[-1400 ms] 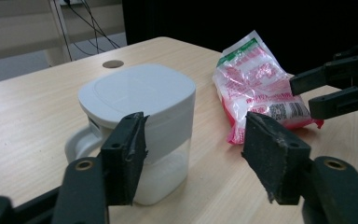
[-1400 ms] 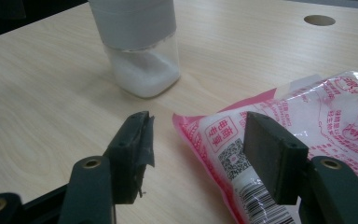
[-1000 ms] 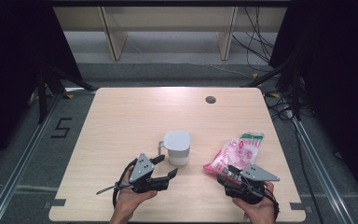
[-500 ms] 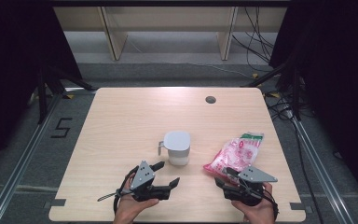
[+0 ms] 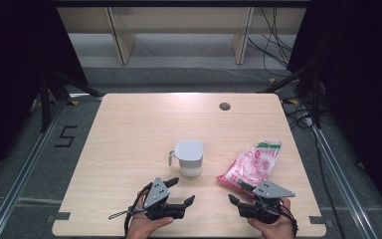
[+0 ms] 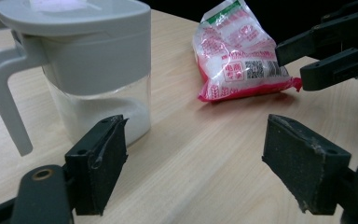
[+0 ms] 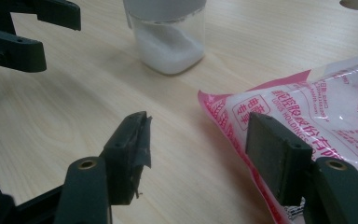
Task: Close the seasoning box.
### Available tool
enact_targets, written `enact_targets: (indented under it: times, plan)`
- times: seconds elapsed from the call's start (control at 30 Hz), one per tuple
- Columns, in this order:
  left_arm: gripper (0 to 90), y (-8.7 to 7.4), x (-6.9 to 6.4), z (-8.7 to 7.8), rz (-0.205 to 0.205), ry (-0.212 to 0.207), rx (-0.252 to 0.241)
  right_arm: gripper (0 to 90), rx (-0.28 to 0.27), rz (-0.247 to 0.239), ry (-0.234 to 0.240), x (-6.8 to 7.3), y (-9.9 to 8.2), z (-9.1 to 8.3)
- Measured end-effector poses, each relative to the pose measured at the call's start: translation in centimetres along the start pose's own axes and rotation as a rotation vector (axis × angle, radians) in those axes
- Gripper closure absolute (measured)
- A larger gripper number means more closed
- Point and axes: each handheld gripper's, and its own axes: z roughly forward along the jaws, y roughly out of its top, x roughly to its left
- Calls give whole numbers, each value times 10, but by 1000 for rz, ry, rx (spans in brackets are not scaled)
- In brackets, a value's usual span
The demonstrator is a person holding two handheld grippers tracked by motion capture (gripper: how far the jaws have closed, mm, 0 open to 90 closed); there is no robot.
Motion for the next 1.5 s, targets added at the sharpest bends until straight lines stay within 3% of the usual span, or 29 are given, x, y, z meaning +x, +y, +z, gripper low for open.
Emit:
enact_targets:
  times: [0.17,0.23,0.27,0.4,0.5,0.53,0.57,0.63,0.67,0.7,0.77,1.13,1.33,1.37,1.4,1.43,1.47,1.5]
  plan:
    - [207,-6,-4,-3,-7,-3,5,394,32,23,11,5,-2,-1]
    - [206,-9,-6,-3,-5,-4,5,388,33,-20,0,4,-4,-2]
    - [206,-12,-8,-3,-14,-11,0,384,53,16,13,6,-5,-3]
    - [205,-18,-15,-6,-23,-20,10,361,59,-32,27,5,-9,-4]
    - [205,-23,-19,-3,-24,-21,15,359,87,-21,44,8,-13,-5]
    - [205,-24,-19,-3,-21,-23,24,357,95,-51,66,6,-13,-5]
    - [205,-24,-20,-4,-14,-15,40,356,94,-27,41,8,-14,-7]
    - [205,-24,-21,-4,0,-20,38,354,98,-47,65,8,-16,-7]
    - [205,-24,-23,-3,-27,-29,9,354,103,-37,63,8,-17,-7]
    - [205,-23,-23,-5,-19,-18,27,355,116,-44,72,8,-17,-8]
    - [205,-21,-23,-7,-19,-18,26,354,113,-48,40,9,-19,-10]
    - [205,-20,-27,-12,-26,-17,27,348,133,-44,39,11,-26,-15]
    - [206,-20,-24,-13,5,-5,55,345,146,-41,48,11,-29,-16]
    - [205,-20,-24,-13,5,-5,56,345,145,-44,48,11,-29,-17]
    - [205,-20,-25,-13,-10,-11,45,345,156,-15,45,13,-30,-18]
    - [205,-20,-27,-12,-32,-19,27,345,156,-17,34,14,-30,-19]
    - [205,-20,-27,-12,-31,-19,29,345,146,-56,33,11,-30,-18]
    - [205,-19,-27,-12,-25,-17,36,344,151,-36,42,12,-30,-18]
